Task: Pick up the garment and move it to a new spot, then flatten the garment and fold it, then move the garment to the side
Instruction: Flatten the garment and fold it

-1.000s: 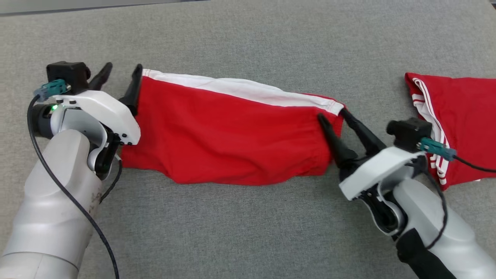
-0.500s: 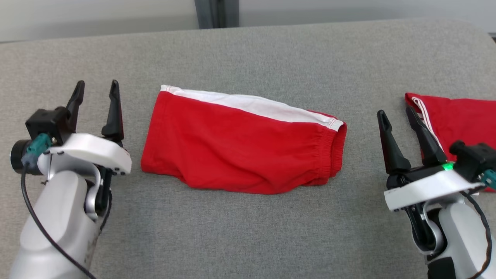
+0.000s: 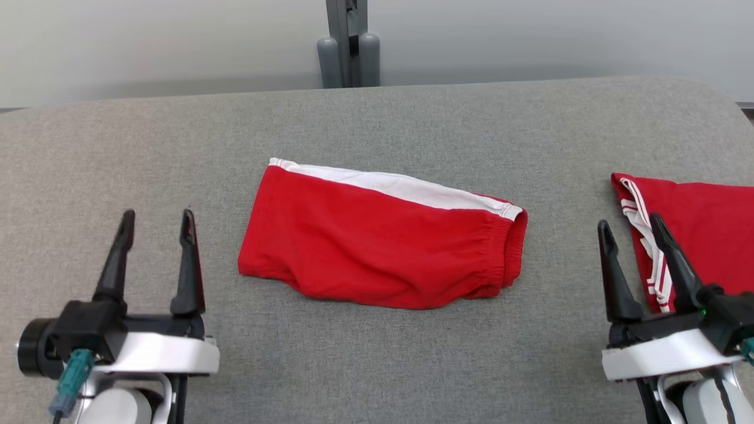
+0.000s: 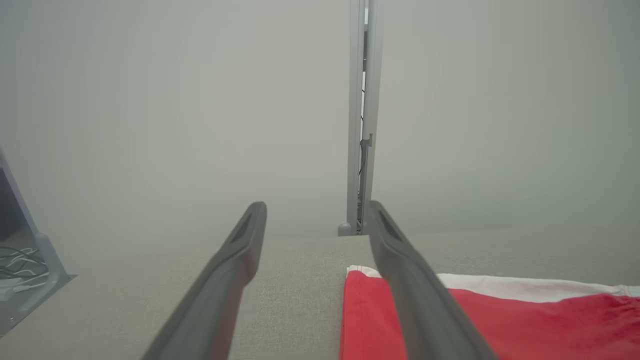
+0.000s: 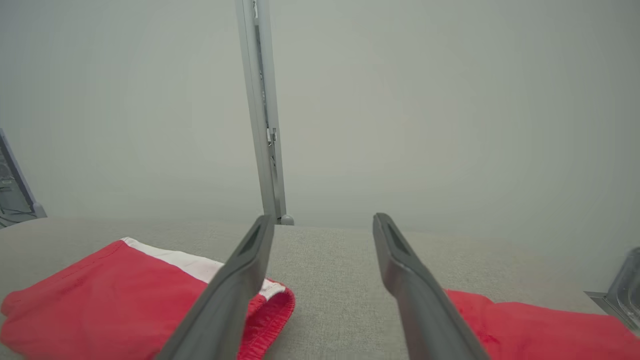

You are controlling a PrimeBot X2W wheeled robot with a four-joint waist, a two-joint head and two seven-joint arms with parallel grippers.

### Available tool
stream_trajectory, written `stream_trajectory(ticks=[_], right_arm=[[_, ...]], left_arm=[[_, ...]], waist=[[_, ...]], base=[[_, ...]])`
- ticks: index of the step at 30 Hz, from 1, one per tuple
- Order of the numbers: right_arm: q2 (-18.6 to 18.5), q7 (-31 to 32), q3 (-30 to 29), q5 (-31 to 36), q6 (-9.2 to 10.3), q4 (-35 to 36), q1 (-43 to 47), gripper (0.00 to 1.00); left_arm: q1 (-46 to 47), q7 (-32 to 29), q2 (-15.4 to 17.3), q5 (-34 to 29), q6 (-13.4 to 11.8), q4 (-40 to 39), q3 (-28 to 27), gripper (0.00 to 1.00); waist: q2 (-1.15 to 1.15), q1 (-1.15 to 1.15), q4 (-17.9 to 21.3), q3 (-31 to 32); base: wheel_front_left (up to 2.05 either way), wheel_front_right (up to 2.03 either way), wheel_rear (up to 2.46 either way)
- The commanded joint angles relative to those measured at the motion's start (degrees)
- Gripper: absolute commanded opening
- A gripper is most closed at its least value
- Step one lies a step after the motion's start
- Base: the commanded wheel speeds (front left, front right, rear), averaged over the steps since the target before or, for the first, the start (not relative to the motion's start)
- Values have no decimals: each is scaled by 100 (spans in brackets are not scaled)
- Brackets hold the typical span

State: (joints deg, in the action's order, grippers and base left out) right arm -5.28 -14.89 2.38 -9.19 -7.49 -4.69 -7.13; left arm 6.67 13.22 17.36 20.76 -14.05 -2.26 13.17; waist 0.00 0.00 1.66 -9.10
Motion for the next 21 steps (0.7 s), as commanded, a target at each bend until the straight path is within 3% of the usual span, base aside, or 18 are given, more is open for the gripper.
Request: stream_trajectory(ticks=[1,21], right_arm=[[30,55,-96,99,-2,79,165,100],[227,252,-281,14,-2,403,515,100]], left_arm=[[-137,-91,53,-57,-78,-129,33,100],[-224,-400,129,25,-153,-243,123,100]], waist=[[0,0,-11,30],[0,0,95,99]], base=[[0,0,0],[0,0,0]])
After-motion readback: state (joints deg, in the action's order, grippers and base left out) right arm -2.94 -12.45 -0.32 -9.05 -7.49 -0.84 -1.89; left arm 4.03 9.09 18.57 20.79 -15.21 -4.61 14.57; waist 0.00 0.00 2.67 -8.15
